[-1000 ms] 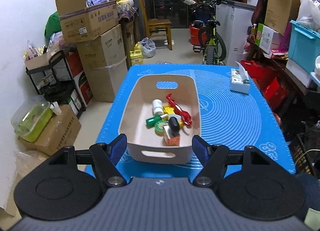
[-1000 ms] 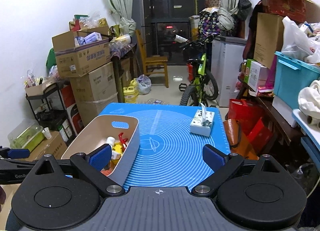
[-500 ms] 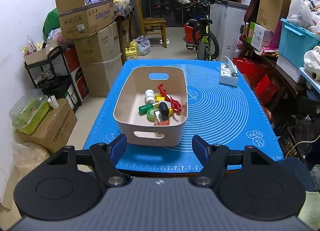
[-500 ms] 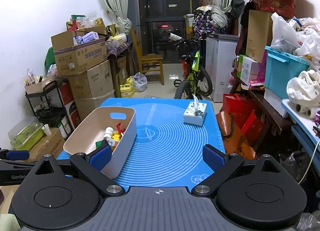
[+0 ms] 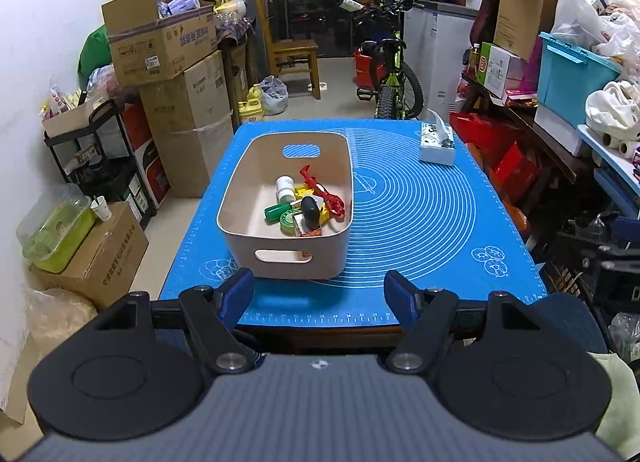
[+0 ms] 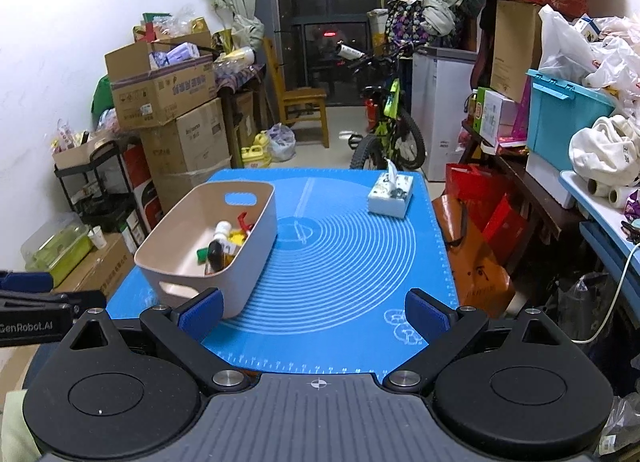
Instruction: Organize rigid objects
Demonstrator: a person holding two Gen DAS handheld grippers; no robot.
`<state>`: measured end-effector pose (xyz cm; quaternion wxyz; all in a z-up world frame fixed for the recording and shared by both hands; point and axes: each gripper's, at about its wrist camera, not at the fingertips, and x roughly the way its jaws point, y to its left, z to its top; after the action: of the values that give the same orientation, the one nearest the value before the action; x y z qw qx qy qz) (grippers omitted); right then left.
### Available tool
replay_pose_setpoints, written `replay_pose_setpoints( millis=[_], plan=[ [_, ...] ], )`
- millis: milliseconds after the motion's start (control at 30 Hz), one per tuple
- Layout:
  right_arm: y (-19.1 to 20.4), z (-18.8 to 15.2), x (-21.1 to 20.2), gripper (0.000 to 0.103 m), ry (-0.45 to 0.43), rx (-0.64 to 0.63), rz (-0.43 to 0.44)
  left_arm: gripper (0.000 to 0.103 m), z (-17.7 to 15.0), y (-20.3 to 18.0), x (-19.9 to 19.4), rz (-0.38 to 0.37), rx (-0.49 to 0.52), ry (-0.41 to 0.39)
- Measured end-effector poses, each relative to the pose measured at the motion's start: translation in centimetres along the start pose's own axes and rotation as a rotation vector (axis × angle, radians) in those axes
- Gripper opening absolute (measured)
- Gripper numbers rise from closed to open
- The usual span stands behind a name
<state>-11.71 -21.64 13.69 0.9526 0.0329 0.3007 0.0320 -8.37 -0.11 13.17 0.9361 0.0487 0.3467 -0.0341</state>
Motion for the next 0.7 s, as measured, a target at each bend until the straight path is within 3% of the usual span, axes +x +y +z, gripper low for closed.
replay_pose_setpoints(
  millis=[700],
  plan=[
    [0.73, -0.25, 0.06, 0.097, 0.022, -0.010, 0.022, 0.073, -0.27, -0.35, 0.42, -0.032, 0.006, 0.023]
  ],
)
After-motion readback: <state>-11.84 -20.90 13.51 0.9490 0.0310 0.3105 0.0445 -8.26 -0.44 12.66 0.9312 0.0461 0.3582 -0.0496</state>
